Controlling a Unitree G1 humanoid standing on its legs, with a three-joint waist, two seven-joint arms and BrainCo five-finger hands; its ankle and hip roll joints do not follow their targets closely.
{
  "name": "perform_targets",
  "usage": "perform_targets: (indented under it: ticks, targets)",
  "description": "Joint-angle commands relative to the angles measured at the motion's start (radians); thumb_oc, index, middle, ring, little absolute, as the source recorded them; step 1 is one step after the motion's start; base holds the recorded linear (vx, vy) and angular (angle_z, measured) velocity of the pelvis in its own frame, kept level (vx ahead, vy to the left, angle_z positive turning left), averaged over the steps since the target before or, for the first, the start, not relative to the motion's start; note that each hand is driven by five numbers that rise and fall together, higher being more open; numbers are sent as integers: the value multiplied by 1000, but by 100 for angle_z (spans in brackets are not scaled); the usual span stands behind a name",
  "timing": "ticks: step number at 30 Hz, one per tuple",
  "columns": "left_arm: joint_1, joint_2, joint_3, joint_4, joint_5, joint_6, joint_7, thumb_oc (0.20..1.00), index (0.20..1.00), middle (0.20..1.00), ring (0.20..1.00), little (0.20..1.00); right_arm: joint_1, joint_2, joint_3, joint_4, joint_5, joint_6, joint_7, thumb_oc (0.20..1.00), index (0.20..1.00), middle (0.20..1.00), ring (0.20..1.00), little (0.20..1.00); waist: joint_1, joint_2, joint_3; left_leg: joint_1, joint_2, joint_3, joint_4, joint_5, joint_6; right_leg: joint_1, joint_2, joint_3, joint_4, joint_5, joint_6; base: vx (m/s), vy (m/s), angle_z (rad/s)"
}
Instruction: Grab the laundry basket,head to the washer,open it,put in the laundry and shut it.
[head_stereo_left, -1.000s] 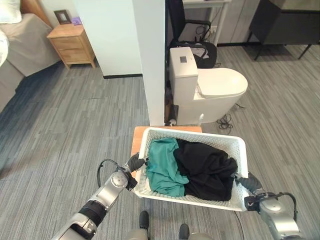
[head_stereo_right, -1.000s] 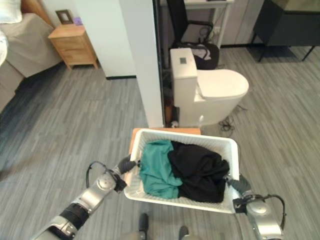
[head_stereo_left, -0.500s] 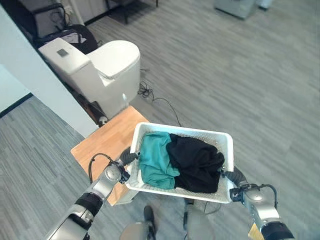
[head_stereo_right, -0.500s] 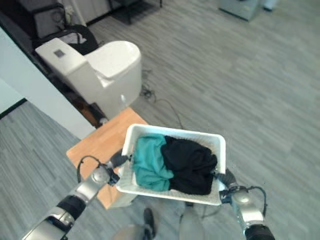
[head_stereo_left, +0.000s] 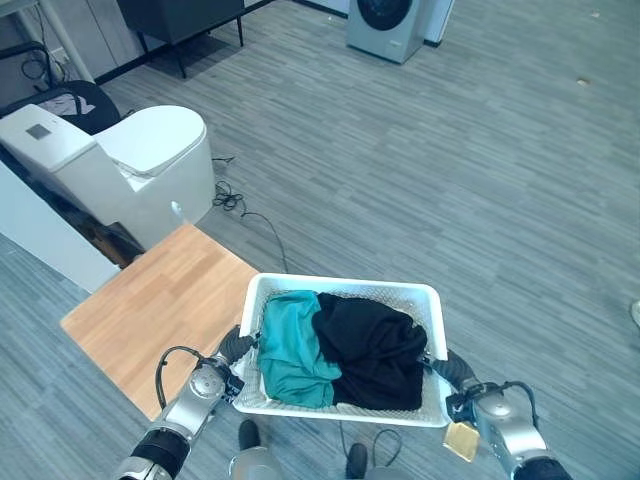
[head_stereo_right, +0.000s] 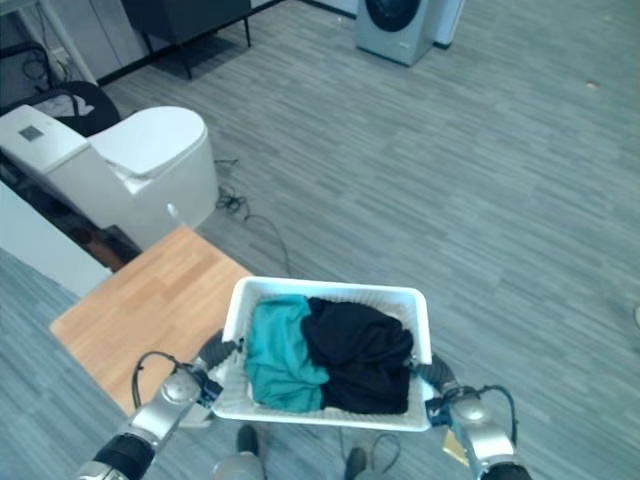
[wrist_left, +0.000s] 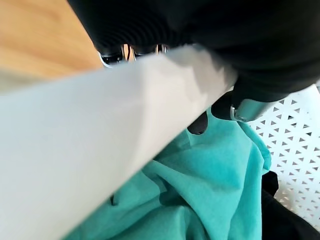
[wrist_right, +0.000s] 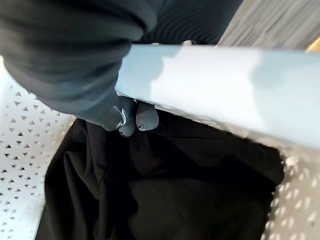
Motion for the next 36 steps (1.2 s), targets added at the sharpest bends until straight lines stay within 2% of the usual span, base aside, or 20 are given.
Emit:
perform_targets:
  ticks: [1, 5, 6, 7, 15, 19, 21, 23, 24, 25, 26, 27, 28, 30, 32, 33, 34, 35, 36]
  targets:
    - [-129, 41, 59, -19, -45, -72, 41, 200, 200, 200, 200, 200, -11, -84, -93, -62, 6, -68, -38, 200, 200, 200, 200, 200, 28, 11, 1, -90, -130, -173, 72, -141, 13, -77, -38, 44, 120, -88, 15, -67, -89, 13]
    - [-129, 41, 59, -19, -45, -72, 41, 200, 200, 200, 200, 200, -11, -84, -93, -62, 6, -68, -38, 200, 200, 200, 200, 200, 25, 11, 0, -93, -131, -176, 74, -142, 13, -78, -38, 41, 120, -88, 15, -10, -16, 39]
    - [-137, 36, 53, -19, -45, -72, 42, 200, 200, 200, 200, 200, -8, -85, -98, -63, 8, -69, -44, 200, 200, 200, 200, 200, 29, 14, 8, -119, -160, -186, 76, -138, 16, -76, -33, 36, 132, -93, 10, 166, -29, 1]
    - [-133, 39, 50, -24, -23, -60, 44, 200, 200, 200, 200, 200, 20, -59, -108, -68, 32, -73, -38, 200, 200, 200, 200, 200, 29, 17, 1, -124, -200, -215, 54, -119, 25, -75, -11, 33, 204, -132, -8, 166, -30, 23]
    - [-178, 57, 41, -6, -7, -61, 61, 200, 200, 200, 200, 200, 27, -55, -102, -62, 40, -79, -38, 200, 200, 200, 200, 200, 17, 10, 5, -117, -182, -187, 33, -95, 14, -74, 5, 39, 187, -133, -20, 76, -50, -3]
    - [-211, 57, 31, 10, 0, -63, 69, 200, 200, 200, 200, 200, 19, -70, -99, -76, 42, -88, -45, 200, 200, 200, 200, 200, 9, -11, 30, -147, -132, -181, 123, -111, -2, -59, 35, 52, 170, -130, -34, 51, -181, -2]
    - [-206, 62, 37, 2, 10, -60, 71, 200, 200, 200, 200, 200, 18, -83, -99, -89, 31, -86, -46, 200, 200, 200, 200, 200, 14, -22, 46, -175, -113, -188, 214, -120, -1, -39, 51, 67, 160, -131, -42, 99, -232, -1]
    - [-198, 61, 36, 0, 9, -58, 70, 200, 200, 200, 200, 200, 7, -97, -92, -100, 25, -85, -44, 200, 200, 200, 200, 200, 24, -22, 64, -218, -119, -222, 339, -113, 16, -30, 62, 82, 171, -134, -52, 130, -194, -11]
    - [-195, 54, 39, 1, 3, -56, 74, 200, 200, 200, 200, 200, 1, -102, -91, -103, 28, -83, -48, 200, 200, 200, 200, 200, 27, -13, 71, -266, -153, -221, 388, -141, 33, -25, 70, 80, 172, -146, -56, 115, -107, -21]
    - [-195, 54, 39, 1, 3, -56, 74, 200, 200, 200, 200, 200, 0, -102, -90, -102, 28, -83, -49, 200, 200, 200, 200, 200, 26, -14, 70, -267, -154, -221, 390, -143, 35, -25, 69, 79, 173, -147, -55, 166, -44, -11]
    - [-188, 50, 47, 2, -1, -57, 76, 200, 200, 200, 200, 200, -7, -104, -88, -100, 27, -82, -49, 200, 200, 200, 200, 200, 40, -10, 70, -288, -203, -227, 377, -174, 40, -12, 71, 88, 171, -157, -52, 177, 14, 2]
    - [-178, 50, 54, -7, -2, -58, 73, 200, 200, 200, 200, 200, -11, -102, -83, -103, 27, -82, -45, 200, 200, 200, 200, 200, 53, -5, 61, -298, -249, -240, 330, -167, 41, -5, 77, 96, 169, -163, -50, 300, 20, 5]
    - [-164, 50, 60, -14, -1, -59, 71, 200, 200, 200, 200, 200, -16, -99, -79, -103, 27, -83, -42, 200, 200, 200, 200, 200, 65, 2, 49, -296, -274, -249, 249, -131, 34, 6, 87, 103, 168, -172, -47, 324, 28, -3]
    - [-156, 41, 54, -9, -6, -62, 71, 200, 200, 200, 200, 200, -31, -94, -66, -87, 26, -88, -46, 200, 200, 200, 200, 200, 78, 4, 36, -315, -272, -201, 124, -82, 30, 32, 94, 103, 162, -188, -43, 382, 4, -20]
    - [-153, 36, 57, 9, -9, -67, 73, 200, 200, 200, 200, 200, -59, -78, -51, -63, 31, -89, -52, 200, 200, 200, 200, 200, 93, -5, 19, -334, -277, -141, 43, -66, 32, 72, 91, 124, 152, -200, -37, 444, 20, -42]
    - [-149, 35, 60, 17, -10, -69, 75, 200, 200, 200, 200, 200, -77, -67, -39, -44, 29, -93, -53, 200, 200, 200, 200, 200, 103, -10, 12, -336, -282, -125, 26, -62, 32, 91, 93, 135, 154, -207, -33, 726, 115, -24]
    - [-124, 42, 77, 3, -13, -70, 75, 200, 200, 200, 200, 200, -93, -42, -23, -31, 15, -90, -46, 200, 200, 200, 200, 200, 120, -19, -19, -294, -285, -101, 21, -34, 55, 129, 84, 159, 172, -211, -17, 596, 103, -31]
    - [-124, 42, 77, 2, -13, -70, 75, 200, 200, 200, 200, 200, -94, -42, -23, -31, 15, -90, -46, 200, 200, 200, 200, 200, 122, -17, -20, -296, -282, -100, 20, -32, 55, 127, 86, 161, 172, -208, -18, 608, 125, -66]
    - [-115, 43, 77, 4, -10, -69, 76, 200, 200, 200, 200, 200, -99, -26, -14, -23, 11, -93, -45, 200, 200, 200, 200, 200, 129, -29, -29, -285, -294, -100, 37, -32, 71, 123, 71, 165, 217, -176, -4, 543, 131, -85]
